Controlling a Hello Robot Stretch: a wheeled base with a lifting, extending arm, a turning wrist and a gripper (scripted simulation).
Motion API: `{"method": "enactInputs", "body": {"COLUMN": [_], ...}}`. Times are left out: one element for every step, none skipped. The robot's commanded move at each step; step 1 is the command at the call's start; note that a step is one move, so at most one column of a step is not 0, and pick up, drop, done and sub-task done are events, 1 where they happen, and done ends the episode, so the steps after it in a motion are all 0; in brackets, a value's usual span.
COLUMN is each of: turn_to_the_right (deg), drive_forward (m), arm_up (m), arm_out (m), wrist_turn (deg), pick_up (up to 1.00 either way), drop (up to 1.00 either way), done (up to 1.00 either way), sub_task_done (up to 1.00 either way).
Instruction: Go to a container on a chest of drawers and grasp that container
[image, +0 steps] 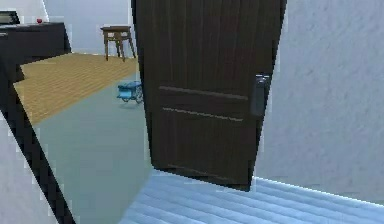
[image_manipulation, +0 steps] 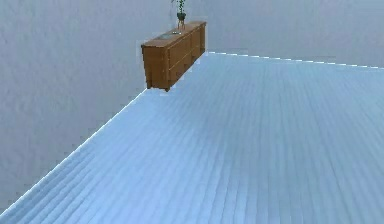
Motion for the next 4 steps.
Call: {"method": "enactInputs", "body": {"turn_to_the_right": [0.0, -36.0, 0.0, -33.0], "drive_forward": [0.75, 0.00, 0.50, 0.00], "arm_up": [0.00, 0.00, 0.00, 0.00], "arm_out": [0.00, 0.00, 0.00, 0.00], "wrist_turn": [0.0, 0.0, 0.0, 0.0], "pick_up": [0.00, 0.00, 0.00, 0.00], "drop": [0.00, 0.00, 0.00, 0.00], "done": [0.00, 0.00, 0.00, 0.00], "sub_task_done": [0.00, 0.00, 0.00, 0.00]}}
